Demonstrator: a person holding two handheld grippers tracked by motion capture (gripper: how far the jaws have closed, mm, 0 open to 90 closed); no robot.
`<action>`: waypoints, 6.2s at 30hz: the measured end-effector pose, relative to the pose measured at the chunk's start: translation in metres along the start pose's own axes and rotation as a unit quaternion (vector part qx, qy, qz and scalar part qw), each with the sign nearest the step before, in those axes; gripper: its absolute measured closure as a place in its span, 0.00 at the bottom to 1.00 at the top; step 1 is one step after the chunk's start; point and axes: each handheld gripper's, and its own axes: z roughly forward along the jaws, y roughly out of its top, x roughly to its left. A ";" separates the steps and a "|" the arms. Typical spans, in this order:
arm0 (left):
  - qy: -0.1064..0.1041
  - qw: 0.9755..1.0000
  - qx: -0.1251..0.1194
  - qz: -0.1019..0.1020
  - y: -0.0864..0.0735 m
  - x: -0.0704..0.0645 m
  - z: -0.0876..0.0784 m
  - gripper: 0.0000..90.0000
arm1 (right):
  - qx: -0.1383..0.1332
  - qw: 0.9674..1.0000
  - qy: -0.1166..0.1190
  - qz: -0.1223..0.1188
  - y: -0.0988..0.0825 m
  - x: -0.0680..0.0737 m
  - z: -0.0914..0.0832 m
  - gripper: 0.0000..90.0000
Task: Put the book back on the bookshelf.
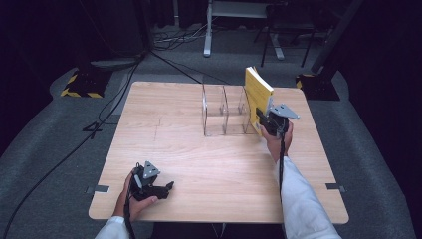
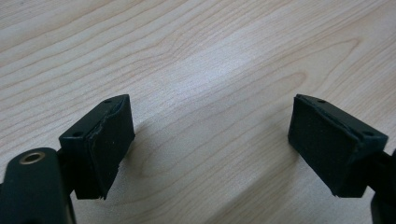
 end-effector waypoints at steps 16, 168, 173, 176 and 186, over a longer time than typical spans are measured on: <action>0.000 1.000 0.000 0.000 0.000 0.000 0.000 0.17 | 0.016 0.999 -0.021 0.019 -0.011 -0.009 -0.002 0.80; 0.008 1.000 -0.001 -0.005 0.000 -0.003 0.000 0.17 | 0.203 0.968 0.120 -0.085 -0.113 -0.063 -0.199 0.36; 0.007 1.000 -0.003 -0.003 0.000 -0.002 0.000 0.17 | 0.205 0.971 0.103 -0.062 -0.124 -0.073 -0.209 0.35; 0.007 1.000 -0.003 -0.004 0.000 -0.003 0.000 0.17 | 0.206 0.973 0.094 -0.046 -0.129 -0.080 -0.214 0.34; 0.007 1.000 -0.003 -0.004 0.000 -0.003 0.000 0.17 | 0.206 0.975 0.080 -0.005 -0.138 -0.092 -0.221 0.29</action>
